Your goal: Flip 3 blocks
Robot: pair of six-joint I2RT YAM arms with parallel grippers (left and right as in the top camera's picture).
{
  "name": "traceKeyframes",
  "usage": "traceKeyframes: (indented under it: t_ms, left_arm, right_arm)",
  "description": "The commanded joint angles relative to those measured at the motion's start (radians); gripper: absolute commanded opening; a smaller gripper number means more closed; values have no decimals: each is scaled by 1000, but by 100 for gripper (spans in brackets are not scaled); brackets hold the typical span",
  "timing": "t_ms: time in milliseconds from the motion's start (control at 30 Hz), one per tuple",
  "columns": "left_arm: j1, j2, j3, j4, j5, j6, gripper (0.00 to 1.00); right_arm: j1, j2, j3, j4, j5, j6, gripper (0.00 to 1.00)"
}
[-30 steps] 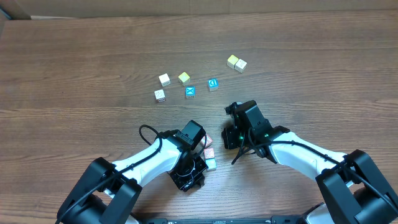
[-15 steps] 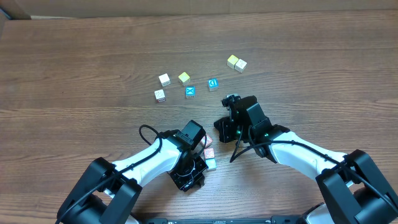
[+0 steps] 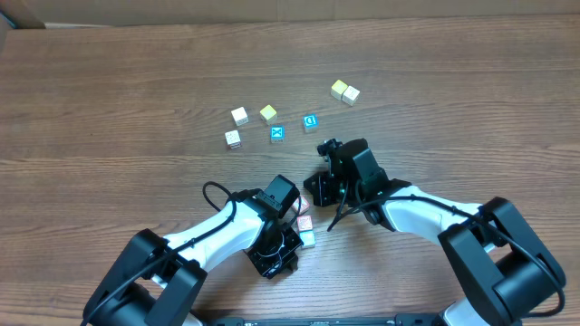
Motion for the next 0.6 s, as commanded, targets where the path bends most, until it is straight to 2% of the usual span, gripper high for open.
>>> traceKeyframes:
  t_ms: [0, 567]
  left_arm:
    - [12, 39, -31, 15, -101, -8, 4]
    - [12, 39, -31, 14, -101, -5, 4]
  right_arm:
    - [4, 26, 48, 13, -22, 23, 4]
    - [22, 35, 67, 16, -29, 30, 4]
